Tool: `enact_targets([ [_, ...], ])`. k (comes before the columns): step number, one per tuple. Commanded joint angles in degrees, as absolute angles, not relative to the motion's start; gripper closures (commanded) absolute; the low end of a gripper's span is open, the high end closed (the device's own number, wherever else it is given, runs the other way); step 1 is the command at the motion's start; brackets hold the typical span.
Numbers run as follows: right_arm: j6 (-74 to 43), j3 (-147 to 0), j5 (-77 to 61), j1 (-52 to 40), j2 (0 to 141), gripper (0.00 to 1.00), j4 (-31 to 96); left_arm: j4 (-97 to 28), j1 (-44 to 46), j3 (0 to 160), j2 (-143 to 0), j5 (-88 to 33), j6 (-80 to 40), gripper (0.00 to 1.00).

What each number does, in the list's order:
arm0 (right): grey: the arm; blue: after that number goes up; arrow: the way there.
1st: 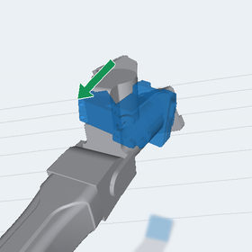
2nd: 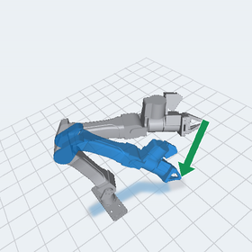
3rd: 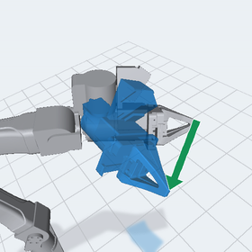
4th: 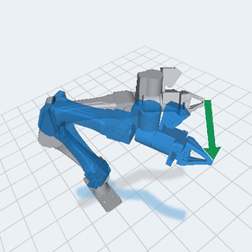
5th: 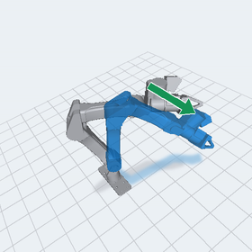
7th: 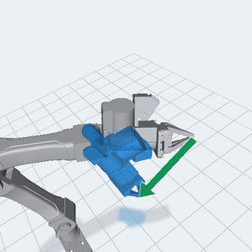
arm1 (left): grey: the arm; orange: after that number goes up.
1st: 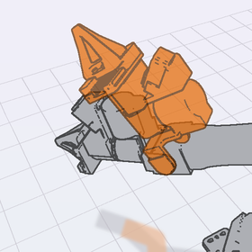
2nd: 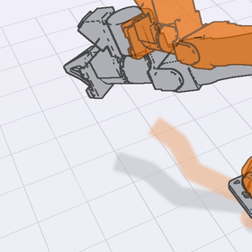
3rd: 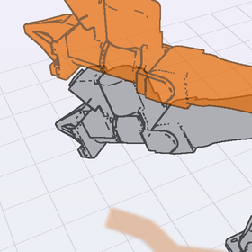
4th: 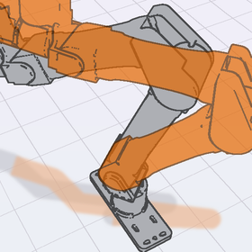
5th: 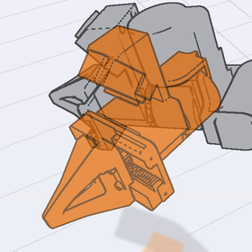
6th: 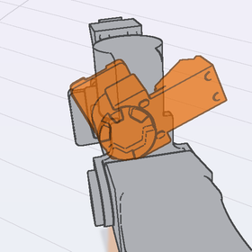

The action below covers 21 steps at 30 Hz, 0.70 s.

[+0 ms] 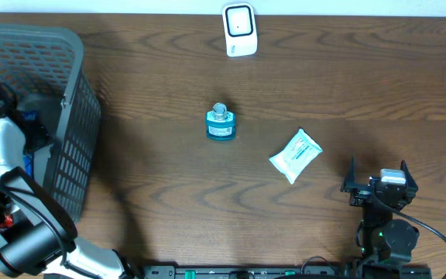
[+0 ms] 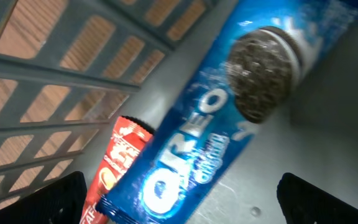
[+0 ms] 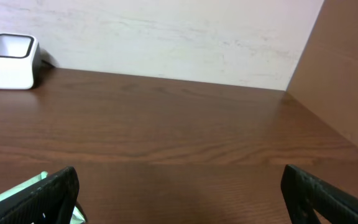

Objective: Scan the item barcode
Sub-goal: 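Reach the left gripper into the basket and grasp the blue Oreo pack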

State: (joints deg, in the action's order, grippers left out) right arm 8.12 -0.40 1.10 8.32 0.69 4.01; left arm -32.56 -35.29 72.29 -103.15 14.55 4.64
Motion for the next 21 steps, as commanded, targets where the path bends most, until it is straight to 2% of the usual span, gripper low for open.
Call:
enact_targets([
  [1,7.7,-0.3,1.4,7.8,0.4,0.01,4.1,-32.0,-36.7,71.7,-105.2,10.9,6.0,0.02],
  [11,7.7,-0.3,1.4,7.8,0.4,0.01,4.1,-30.7,-36.9,71.7,-112.4,8.3,6.4,0.03],
  [12,7.7,-0.3,1.4,7.8,0.4,0.01,4.1,-30.7,-36.9,71.7,-112.9,8.3,6.5,0.08],
  [14,7.7,-0.3,1.4,7.8,0.4,0.01,4.1,-30.8,-36.9,71.7,-113.8,8.1,6.4,0.38],
  [15,7.7,-0.3,1.4,7.8,0.4,0.01,4.1,-30.8,-36.9,71.7,-113.8,8.0,6.4,0.58],
  [17,7.7,-0.3,1.4,7.8,0.4,0.01,4.1,-31.0,-36.8,71.7,-113.5,7.6,6.4,0.81],
  [19,7.8,-0.3,1.4,7.8,0.4,0.01,4.1,-31.4,-36.5,71.7,-112.8,6.8,6.1,0.91],
  [21,7.7,-0.3,1.4,7.8,0.4,0.01,4.1,-31.9,-36.2,71.8,-111.5,6.8,5.7,0.93],
])
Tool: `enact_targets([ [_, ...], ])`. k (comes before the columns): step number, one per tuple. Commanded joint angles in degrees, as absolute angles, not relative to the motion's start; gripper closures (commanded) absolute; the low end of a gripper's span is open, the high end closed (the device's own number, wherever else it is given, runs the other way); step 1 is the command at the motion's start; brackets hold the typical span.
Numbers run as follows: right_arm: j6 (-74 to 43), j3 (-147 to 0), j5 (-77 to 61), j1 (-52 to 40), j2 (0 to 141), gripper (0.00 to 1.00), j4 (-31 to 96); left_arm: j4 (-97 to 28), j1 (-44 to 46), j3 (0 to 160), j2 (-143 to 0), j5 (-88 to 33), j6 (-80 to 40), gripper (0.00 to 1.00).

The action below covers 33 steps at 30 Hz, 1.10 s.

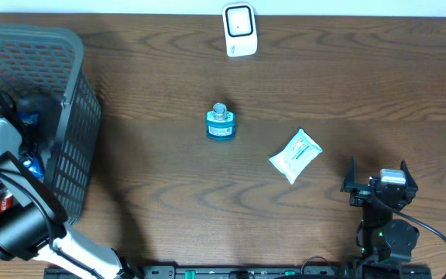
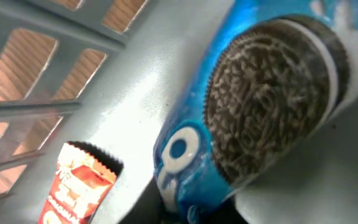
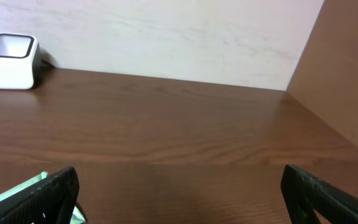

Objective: Scan the item barcode
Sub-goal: 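Reach the left gripper into the basket and grasp the blue Oreo pack, then carry the Oreo pack past the scanner and lay it beside the bottle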

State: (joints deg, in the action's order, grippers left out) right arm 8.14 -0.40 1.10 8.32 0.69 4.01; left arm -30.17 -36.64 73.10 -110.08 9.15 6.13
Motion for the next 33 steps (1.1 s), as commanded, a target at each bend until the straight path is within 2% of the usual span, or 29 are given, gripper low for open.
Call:
enact_targets([
  [1,7.8,-0.3,1.4,7.8,0.4,0.01,4.1,-32.1,-36.0,71.9,-110.8,6.8,5.7,0.93],
  [8,7.7,-0.3,1.4,7.8,0.4,0.01,4.1,-33.1,-34.9,71.9,-97.4,6.8,2.6,0.93],
  [16,7.7,-0.3,1.4,7.8,0.4,0.01,4.1,-33.1,-34.9,72.0,-70.8,2.4,-10.8,0.93],
  [18,7.7,-0.3,1.4,7.8,0.4,0.01,4.1,-33.3,-34.8,72.0,-64.0,-2.0,-13.5,0.93],
  [21,7.8,-0.3,1.4,7.8,0.4,0.01,4.1,-33.2,-33.2,72.0,-55.1,-16.0,-16.7,0.93],
  [24,7.7,-0.3,1.4,7.8,0.4,0.01,4.1,-33.4,-28.4,71.9,-49.7,-27.8,-19.0,0.93],
  [26,7.7,-0.3,1.4,7.8,0.4,0.01,4.1,-35.2,-23.4,71.9,-47.6,-30.9,-19.2,0.93],
  [29,7.8,-0.3,1.4,7.8,0.4,0.01,4.1,-40.7,-15.4,71.9,-47.0,-29.1,-19.2,0.93],
  [33,7.8,-0.3,1.4,7.8,0.4,0.01,4.1,-48.1,-5.3,70.5,-49.2,-20.7,-20.2,0.93],
])
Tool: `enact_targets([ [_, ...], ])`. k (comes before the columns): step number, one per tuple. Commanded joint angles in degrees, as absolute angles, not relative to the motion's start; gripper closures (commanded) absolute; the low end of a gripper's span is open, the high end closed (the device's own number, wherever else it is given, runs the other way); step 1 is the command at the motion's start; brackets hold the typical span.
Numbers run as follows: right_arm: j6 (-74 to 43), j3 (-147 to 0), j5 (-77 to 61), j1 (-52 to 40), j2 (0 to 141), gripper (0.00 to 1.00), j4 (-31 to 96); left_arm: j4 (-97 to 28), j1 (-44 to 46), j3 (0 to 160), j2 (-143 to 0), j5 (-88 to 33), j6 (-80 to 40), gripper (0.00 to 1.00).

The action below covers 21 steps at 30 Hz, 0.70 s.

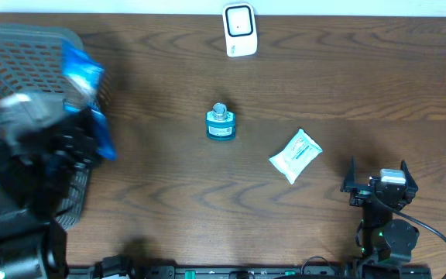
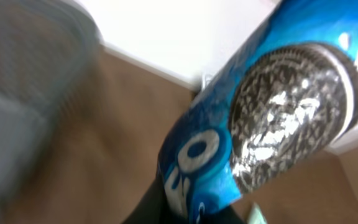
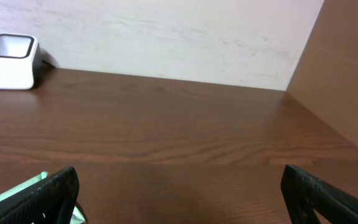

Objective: Scan the item barcode
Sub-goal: 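Carry the Oreo pack past the scanner and lay it beside the bottle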

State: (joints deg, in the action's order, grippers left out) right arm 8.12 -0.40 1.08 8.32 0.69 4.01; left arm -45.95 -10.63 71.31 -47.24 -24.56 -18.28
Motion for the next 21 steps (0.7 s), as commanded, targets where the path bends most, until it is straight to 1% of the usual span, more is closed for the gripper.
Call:
enact_targets([
  [1,7.7,-0.3,1.4,7.8,0.4,0.01,4.1,-49.6,-3.1,69.9,-50.1,-17.4,-22.5,0.93],
  [3,7.7,-0.3,1.4,7.8,0.4,0.01,4.1,-50.7,1.1,67.6,-52.5,-12.7,-27.4,0.93],
  [7,7.7,-0.3,1.4,7.8,0.4,0.01,4.1,-47.7,7.4,62.7,-58.9,-11.4,-33.3,0.93],
  [12,7.7,-0.3,1.4,7.8,0.4,0.01,4.1,-43.1,14.5,57.7,-72.0,-4.2,-47.1,0.93],
  [15,7.7,-0.3,1.4,7.8,0.4,0.01,4.1,-40.4,18.0,57.2,-80.4,-0.9,-53.4,0.93],
  [18,7.7,-0.3,1.4,7.8,0.4,0.01,4.1,-35.6,21.0,57.2,-87.2,-0.6,-56.1,0.93],
  [21,7.7,-0.3,1.4,7.8,0.4,0.01,4.1,-30.4,23.8,57.2,-92.5,-0.6,-56.3,0.93],
])
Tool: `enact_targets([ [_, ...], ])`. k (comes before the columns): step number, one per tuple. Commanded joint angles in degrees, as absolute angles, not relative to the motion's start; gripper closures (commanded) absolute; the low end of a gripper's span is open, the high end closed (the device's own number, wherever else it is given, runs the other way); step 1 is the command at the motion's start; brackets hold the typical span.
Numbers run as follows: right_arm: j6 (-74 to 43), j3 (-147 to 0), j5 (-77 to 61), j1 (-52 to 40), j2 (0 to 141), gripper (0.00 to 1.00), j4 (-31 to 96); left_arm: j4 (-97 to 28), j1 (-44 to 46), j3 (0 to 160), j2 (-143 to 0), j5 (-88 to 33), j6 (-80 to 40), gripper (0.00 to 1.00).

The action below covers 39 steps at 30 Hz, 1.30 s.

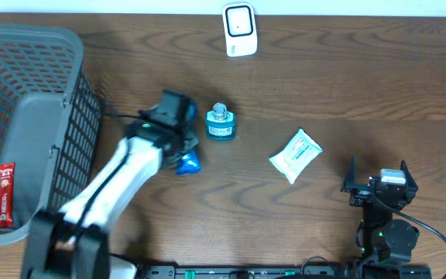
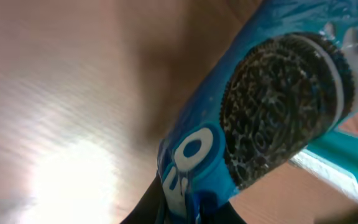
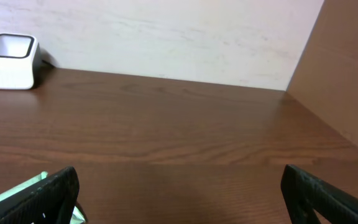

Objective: Scan the item barcode
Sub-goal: 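Carry the Oreo pack past the scanner and lay it beside the bottle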

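Observation:
A blue Oreo cookie pack (image 2: 272, 106) fills the left wrist view, and my left gripper (image 2: 185, 206) is shut on its lower end. From overhead the left gripper (image 1: 183, 139) hangs low over the table's middle, with the pack's blue end (image 1: 188, 162) poking out beneath it. The white barcode scanner (image 1: 239, 29) stands at the far edge, also visible as the scanner (image 3: 9, 61) in the right wrist view. My right gripper (image 1: 379, 190) rests open at the front right, nothing between its fingers (image 3: 48, 193).
A teal jar (image 1: 221, 124) stands just right of the left gripper. A white and green wipes packet (image 1: 295, 155) lies right of centre. The grey mesh basket (image 1: 22, 46) at the left holds a red snack bar (image 1: 5, 194). A cardboard wall (image 3: 340, 93) bounds the right side.
My left gripper, still shut on the Oreo pack, was above the basket's right rim and is now out over the table beside the teal jar. The right arm has not moved.
My left gripper was open inside the basket over the Oreo pack and a red bar. Then it was shut on the pack in the basket. Then it held the pack above the rim, and now holds it low beside the teal jar.

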State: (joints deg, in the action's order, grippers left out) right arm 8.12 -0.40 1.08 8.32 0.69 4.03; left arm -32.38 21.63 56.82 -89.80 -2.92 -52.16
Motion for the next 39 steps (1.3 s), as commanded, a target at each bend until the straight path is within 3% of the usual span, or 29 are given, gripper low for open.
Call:
enact_targets([
  [1,7.7,-0.3,1.4,7.8,0.4,0.01,4.1,-29.3,24.5,57.2,-93.9,-0.3,-56.3,0.93],
  [7,7.7,-0.3,1.4,7.8,0.4,0.01,4.1,-29.5,25.7,57.2,-97.0,6.9,-56.7,0.92],
  [8,7.7,-0.3,1.4,7.8,0.4,0.01,4.1,-29.8,25.7,57.2,-97.0,7.7,-56.6,0.87],
  [11,7.7,-0.3,1.4,7.8,0.4,0.01,4.1,-29.9,25.7,57.2,-96.9,8.9,-56.0,0.40],
  [14,7.7,-0.3,1.4,7.8,0.4,0.01,4.1,-29.8,25.7,57.3,-96.8,9.9,-55.8,0.22],
  [20,7.7,-0.3,1.4,7.8,0.4,0.01,4.1,-29.9,25.7,58.7,-93.3,10.1,-48.8,0.00],
  [26,7.8,-0.3,1.4,7.8,0.4,0.01,4.1,-33.7,24.4,61.9,-82.2,15.7,-42.1,0.02],
  [39,7.8,-0.3,1.4,7.8,0.4,0.01,4.1,-32.9,17.3,70.4,-55.2,32.2,-11.5,0.02],
])
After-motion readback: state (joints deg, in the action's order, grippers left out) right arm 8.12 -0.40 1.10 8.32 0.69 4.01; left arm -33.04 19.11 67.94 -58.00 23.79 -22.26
